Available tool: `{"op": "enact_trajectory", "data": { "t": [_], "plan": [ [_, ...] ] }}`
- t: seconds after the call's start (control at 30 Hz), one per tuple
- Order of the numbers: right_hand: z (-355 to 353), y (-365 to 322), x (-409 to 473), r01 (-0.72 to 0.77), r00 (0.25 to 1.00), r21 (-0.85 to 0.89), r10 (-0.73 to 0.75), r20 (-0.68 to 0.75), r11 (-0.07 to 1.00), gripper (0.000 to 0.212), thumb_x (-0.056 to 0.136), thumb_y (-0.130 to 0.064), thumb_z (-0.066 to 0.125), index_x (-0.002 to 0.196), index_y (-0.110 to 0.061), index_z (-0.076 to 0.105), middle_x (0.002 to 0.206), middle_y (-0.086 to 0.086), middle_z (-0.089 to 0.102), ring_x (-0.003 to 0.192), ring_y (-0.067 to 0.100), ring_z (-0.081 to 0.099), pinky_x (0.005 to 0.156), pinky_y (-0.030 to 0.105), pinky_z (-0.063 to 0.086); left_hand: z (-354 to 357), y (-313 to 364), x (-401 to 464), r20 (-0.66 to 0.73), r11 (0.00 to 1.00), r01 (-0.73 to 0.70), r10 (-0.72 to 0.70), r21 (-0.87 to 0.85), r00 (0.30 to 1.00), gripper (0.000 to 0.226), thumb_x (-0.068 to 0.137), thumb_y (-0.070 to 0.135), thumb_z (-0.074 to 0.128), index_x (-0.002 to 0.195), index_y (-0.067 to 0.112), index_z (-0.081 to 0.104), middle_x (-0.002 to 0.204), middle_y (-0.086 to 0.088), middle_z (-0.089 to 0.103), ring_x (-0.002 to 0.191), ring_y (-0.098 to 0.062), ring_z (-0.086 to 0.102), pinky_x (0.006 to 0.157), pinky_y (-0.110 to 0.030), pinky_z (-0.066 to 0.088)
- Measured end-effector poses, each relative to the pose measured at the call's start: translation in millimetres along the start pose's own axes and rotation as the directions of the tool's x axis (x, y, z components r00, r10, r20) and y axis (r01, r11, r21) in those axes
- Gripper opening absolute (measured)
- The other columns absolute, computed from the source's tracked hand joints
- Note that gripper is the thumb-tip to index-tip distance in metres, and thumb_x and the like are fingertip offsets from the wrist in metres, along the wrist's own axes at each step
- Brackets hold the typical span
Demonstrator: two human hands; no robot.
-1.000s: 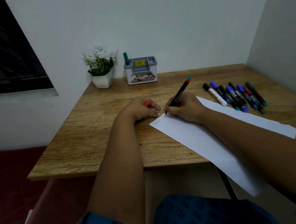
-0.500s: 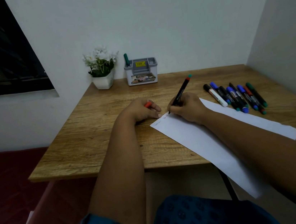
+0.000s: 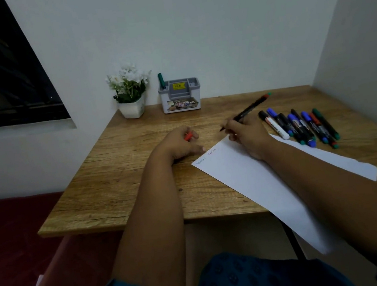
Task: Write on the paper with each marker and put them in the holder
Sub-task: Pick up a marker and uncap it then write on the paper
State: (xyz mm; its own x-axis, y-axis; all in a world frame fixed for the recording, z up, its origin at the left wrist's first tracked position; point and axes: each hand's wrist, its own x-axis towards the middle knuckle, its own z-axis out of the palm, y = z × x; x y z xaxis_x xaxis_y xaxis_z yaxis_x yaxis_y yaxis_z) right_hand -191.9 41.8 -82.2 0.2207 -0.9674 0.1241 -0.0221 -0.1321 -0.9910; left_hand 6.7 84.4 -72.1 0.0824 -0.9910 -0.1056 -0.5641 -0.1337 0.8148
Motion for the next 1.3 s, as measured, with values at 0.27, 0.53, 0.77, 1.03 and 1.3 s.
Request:
{"op": "enact_trajectory", "data": {
  "t": [0.27,0.53,0.77,1.03,1.3],
  "plan": [
    [-11.4,-12.0,6.1,-0.13,0.982,0.448,0.053,0.181,0.885,0.02,0.099,-0.022,0.051,0.091,-0.01,0.065,0.073,0.005,0.068,0.061,0.008,0.063,0.059,0.017,0.052,9.7,15.9,1.1,-0.007,0.868,-0.023,0.022,-0.496,1.0,0.009,0.102,0.014,0.045,0.101,0.012,0.054,0.086,-0.003,0.057,0.066,-0.008,0.045,0.059,-0.021,0.037],
    [-9.3,-10.1,8.5,-0.127,0.98,0.393,0.054,0.191,0.911,0.023,0.101,-0.021,0.048,0.084,-0.009,0.059,0.07,0.007,0.071,0.056,0.008,0.063,0.059,0.016,0.053,12.5,14.7,3.0,-0.03,0.843,-0.127,0.131,-0.522,0.991,0.012,0.101,0.016,0.048,0.104,0.015,0.06,0.081,0.001,0.059,0.062,-0.004,0.045,0.058,-0.018,0.035],
    [-5.2,-1.5,5.6,0.065,0.982,0.141,-0.089,0.169,0.988,0.021,0.088,-0.012,0.068,0.1,0.006,0.067,0.093,0.018,0.072,0.08,0.016,0.067,0.075,0.022,0.056,21.3,20.1,-0.9,-0.013,0.876,-0.179,0.194,-0.448,0.981,0.017,0.102,0.021,0.047,0.095,0.016,0.062,0.074,0.004,0.052,0.059,-0.004,0.04,0.053,-0.013,0.035],
    [7.6,-32.7,8.1,0.186,0.959,0.028,-0.187,0.215,0.982,0.014,0.086,-0.01,0.071,0.098,-0.002,0.07,0.089,0.015,0.068,0.08,0.017,0.063,0.083,0.031,0.055,22.8,24.7,4.2,-0.172,0.822,-0.289,0.234,-0.49,0.957,0.012,0.099,0.022,0.054,0.089,0.017,0.056,0.068,0.003,0.046,0.058,-0.006,0.038,0.054,-0.02,0.032],
    [7.7,-47.5,36.5,0.134,0.964,-0.316,-0.198,-0.179,0.939,0.086,0.075,-0.039,0.081,0.143,-0.026,0.031,0.122,-0.001,0.049,0.114,0.014,0.047,0.099,0.032,0.04,-13.5,26.8,10.1,-0.329,0.882,-0.356,0.252,-0.31,0.91,0.009,0.092,0.027,0.064,0.097,0.019,0.063,0.084,0.007,0.059,0.076,-0.007,0.052,0.066,-0.023,0.041]
  ]
}}
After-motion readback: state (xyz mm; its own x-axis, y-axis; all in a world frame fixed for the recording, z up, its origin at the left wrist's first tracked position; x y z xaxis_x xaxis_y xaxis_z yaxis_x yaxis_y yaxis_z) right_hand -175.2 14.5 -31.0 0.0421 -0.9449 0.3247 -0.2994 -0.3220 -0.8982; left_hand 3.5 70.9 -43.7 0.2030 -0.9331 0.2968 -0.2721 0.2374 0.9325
